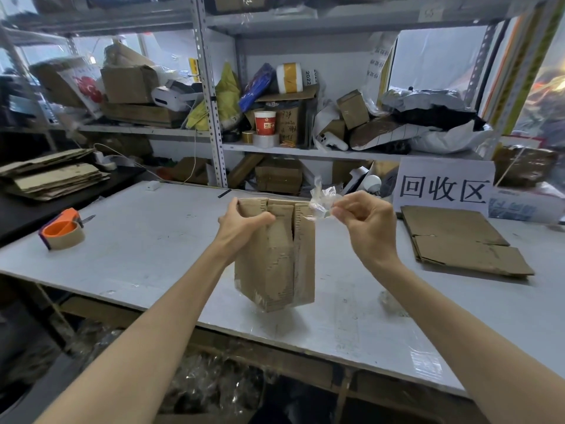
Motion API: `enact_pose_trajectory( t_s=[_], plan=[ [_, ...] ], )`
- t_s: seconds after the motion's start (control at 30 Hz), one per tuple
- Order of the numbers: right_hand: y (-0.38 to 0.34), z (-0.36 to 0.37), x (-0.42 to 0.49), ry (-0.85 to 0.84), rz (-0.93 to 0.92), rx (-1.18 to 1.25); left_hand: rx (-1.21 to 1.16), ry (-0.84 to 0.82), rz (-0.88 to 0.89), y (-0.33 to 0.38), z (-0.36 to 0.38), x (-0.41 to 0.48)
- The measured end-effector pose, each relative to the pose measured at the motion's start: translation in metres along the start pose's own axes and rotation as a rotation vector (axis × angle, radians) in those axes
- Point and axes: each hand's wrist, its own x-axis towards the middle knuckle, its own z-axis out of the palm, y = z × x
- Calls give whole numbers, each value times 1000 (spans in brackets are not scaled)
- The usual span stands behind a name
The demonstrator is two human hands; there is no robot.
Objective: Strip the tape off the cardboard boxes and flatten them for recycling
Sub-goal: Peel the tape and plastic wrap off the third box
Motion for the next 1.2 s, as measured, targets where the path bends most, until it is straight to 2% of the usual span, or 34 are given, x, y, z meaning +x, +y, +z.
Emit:
enact_pose_trajectory(
  t_s=[0.23,0.33,0.43,0.57,0.63,0.73,0.87,1.0,1.07,1.2],
  plan=[
    [3,2,8,-164,59,-192,-5,-47,90,0,5,-5],
    [3,7,11,-239,174,-184,27,-106,132,-2,6,-8],
    [6,11,11,-215,239,-177,118,-107,172,-7,19,-12],
    [9,12,8,-156,208,-237,112,15,265,-11,31,-11],
    [11,8,9,-179,301,-154,97,55,320,-12,31,-9],
    [12,1,8,-227,513,107,114,61,338,-13,27,-5],
    [20,-2,-4,-307,660,387,-26,39,225,-21,17,-3],
    [28,1,-9,-330,639,375,-68,-2,198,-24,18,-8],
    [25,3,-5,-288,607,429,-24,3,174,-19,20,-6],
    [20,-3,5,-259,613,604,71,-96,175,-22,17,0]
  ],
)
